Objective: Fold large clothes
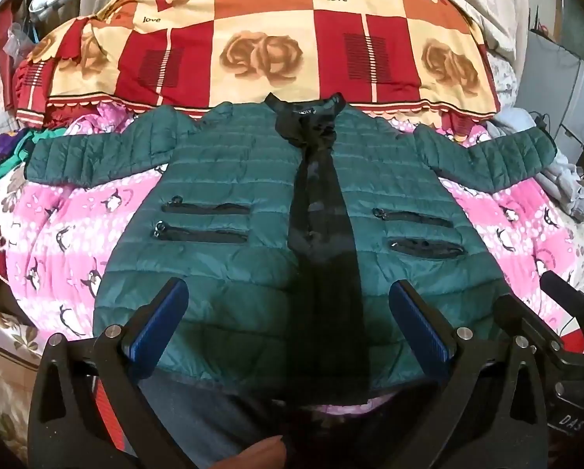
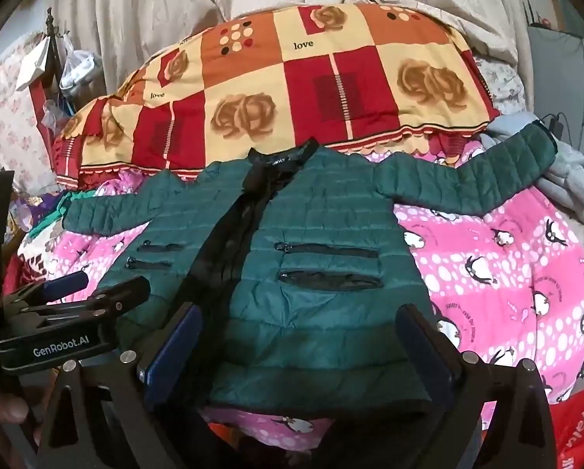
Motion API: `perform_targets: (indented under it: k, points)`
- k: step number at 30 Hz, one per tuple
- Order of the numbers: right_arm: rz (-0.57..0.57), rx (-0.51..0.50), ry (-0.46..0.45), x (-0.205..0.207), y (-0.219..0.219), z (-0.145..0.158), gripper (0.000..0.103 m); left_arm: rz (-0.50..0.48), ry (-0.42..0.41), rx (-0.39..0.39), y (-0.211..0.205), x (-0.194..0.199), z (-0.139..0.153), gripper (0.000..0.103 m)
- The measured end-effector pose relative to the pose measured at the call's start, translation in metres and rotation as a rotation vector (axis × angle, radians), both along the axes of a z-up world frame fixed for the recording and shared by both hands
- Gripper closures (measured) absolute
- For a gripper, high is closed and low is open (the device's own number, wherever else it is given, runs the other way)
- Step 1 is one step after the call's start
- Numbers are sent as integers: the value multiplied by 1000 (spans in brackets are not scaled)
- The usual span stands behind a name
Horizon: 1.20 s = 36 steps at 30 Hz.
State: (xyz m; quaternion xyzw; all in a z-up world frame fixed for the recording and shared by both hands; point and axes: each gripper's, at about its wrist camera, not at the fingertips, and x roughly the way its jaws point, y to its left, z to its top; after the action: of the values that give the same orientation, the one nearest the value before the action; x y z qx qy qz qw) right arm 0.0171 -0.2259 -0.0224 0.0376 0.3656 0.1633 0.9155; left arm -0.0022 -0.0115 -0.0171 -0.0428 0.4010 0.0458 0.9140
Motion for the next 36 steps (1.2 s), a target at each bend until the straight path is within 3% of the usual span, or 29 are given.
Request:
perform_targets:
  k: [25,36]
  points:
    - [-7,3,47,1,1,-15,4,-32,-4,27,-15,-2,-9,0]
    - [6,18,66,13,-2,-3,4,-13,-25,-37,4,5,5,0]
